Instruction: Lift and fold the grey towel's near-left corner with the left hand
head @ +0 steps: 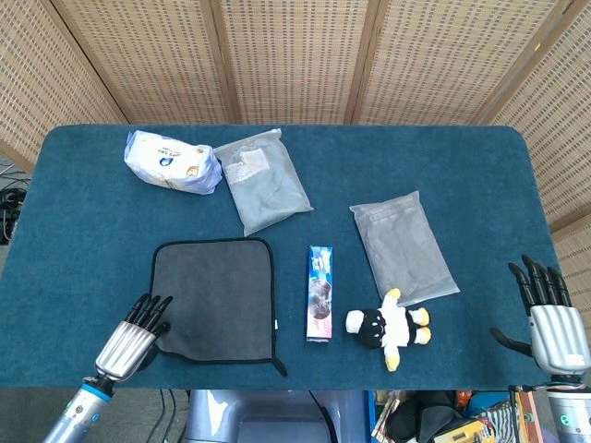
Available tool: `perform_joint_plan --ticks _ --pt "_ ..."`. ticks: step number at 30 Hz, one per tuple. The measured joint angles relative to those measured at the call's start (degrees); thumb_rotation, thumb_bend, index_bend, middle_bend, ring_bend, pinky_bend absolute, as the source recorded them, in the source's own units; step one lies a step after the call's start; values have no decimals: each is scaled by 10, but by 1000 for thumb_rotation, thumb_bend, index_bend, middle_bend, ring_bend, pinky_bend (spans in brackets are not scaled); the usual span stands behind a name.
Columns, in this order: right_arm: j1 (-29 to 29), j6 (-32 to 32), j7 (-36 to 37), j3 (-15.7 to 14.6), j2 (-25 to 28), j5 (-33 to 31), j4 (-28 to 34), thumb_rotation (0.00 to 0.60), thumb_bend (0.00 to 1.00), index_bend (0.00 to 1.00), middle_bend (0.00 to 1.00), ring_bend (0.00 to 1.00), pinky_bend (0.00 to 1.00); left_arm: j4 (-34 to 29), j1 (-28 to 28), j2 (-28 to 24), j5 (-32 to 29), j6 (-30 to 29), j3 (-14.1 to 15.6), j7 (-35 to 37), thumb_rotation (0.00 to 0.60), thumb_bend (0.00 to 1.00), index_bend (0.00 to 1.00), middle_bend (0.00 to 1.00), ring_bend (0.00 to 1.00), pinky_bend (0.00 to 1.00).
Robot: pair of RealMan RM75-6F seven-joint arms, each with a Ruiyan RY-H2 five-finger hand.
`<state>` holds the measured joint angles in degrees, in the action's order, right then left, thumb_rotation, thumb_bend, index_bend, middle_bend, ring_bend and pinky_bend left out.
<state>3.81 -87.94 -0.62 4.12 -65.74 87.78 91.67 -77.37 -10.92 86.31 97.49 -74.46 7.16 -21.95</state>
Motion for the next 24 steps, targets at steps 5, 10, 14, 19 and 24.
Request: perform_joint_plan --ticks 5,10,14,19,24 --pt "0 1 -1 0 0 0 1 600 0 0 0 0 0 6 0 3 2 -6 0 9 600 340 438 0 0 0" --pt "0 2 -4 -1 -1 1 2 600 0 0 0 0 0 14 0 6 2 -11 -2 13 600 339 519 0 0 0" --pt "0 2 -5 -2 -1 2 3 600 0 0 0 0 0 20 0 10 2 -17 -6 15 600 340 527 0 0 0" --pt "0 4 -6 -2 -1 0 3 600 0 0 0 0 0 26 -3 13 -2 -17 -12 16 600 340 527 0 0 0" --pt "0 3 -5 -1 -1 1 3 600 0 0 0 0 0 25 -7 14 -6 -19 -20 17 600 339 595 0 0 0"
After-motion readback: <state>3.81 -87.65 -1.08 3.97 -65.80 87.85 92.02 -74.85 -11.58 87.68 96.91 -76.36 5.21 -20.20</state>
